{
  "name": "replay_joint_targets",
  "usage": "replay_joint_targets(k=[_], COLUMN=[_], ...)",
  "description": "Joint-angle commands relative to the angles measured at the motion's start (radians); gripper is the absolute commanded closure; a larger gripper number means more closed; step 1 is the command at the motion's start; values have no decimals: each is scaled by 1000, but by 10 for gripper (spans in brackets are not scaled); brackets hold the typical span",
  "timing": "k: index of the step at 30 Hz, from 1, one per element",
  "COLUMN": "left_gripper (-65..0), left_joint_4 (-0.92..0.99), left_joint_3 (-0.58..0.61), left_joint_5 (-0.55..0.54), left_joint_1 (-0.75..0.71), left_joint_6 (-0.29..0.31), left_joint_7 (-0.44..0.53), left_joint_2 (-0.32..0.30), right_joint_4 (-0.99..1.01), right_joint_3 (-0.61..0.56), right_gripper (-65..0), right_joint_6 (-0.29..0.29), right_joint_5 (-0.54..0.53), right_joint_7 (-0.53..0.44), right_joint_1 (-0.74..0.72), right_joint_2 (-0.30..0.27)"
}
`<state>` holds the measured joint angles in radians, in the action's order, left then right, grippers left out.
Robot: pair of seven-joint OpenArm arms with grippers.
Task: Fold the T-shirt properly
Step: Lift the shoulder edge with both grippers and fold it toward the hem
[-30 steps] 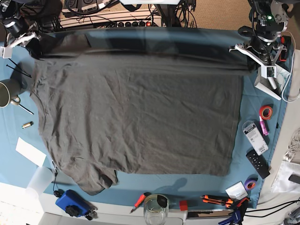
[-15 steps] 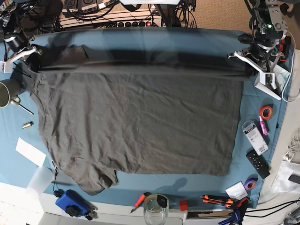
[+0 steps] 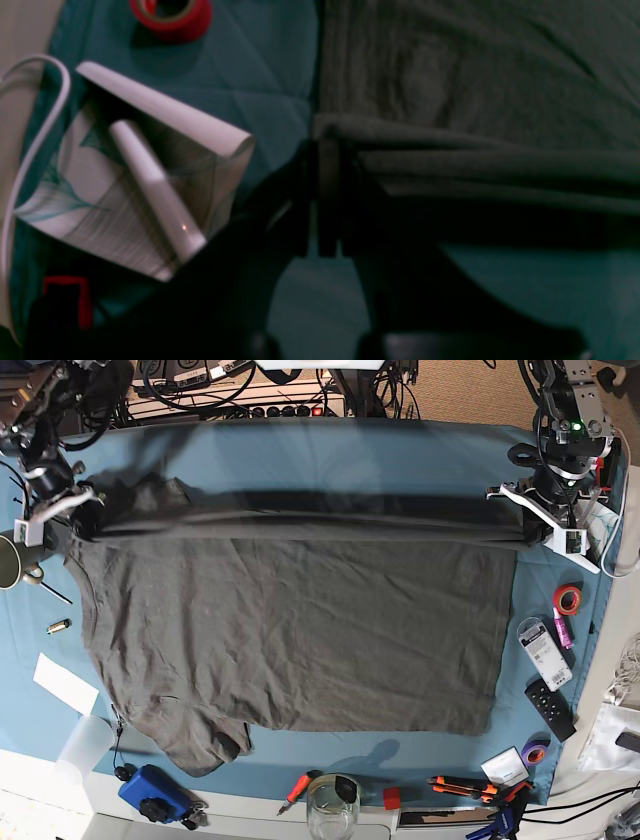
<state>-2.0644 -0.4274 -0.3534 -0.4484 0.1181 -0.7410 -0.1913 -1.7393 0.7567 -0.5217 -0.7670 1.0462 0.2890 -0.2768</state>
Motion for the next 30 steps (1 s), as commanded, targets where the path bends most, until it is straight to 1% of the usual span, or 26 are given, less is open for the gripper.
replay_joint_targets(k=[1,6,9,11,15,18,24,27,30], left_gripper=[0,0,0,0,0,0,0,0,0], left_joint_4=[-4,66,99,113,129,144,222,259,264], left_joint_3=[-7,-7,-7,-7,-7,-7,-7,-7,-7], left_joint_5=[8,8,8,8,8,8,8,8,9], left_joint_1=[6,64,97,115,137,151,204,236,263], left_joint_6=[-5,-3,2,16,14,15,16,62,66], left_joint_7=[33,31,31,31,32,32,32,32,34], left_joint_2=[-8,-8,-9,-9,-9,-9,-8,-8,-8], right_joint_4=[-14,-14,-14,-14,-14,-13,-13,-13,-13], right_joint_3=[-1,-16,-16,-16,-16,-18,-18,-24,-50], right_gripper=[0,0,0,0,0,0,0,0,0], right_joint_6=[4,4,4,5,8,34,33,33,34], right_joint_5=[2,35,35,37,66,101,127,149,167], right_joint_7=[-32,-33,-47,-53,-64,-64,-72,-77,-81], right_joint_1=[-18,-57,-59,-60,-68,-91,-124,-126,-126], right_joint_2=[-22,-23,-23,-23,-23,-23,-23,-23,-23])
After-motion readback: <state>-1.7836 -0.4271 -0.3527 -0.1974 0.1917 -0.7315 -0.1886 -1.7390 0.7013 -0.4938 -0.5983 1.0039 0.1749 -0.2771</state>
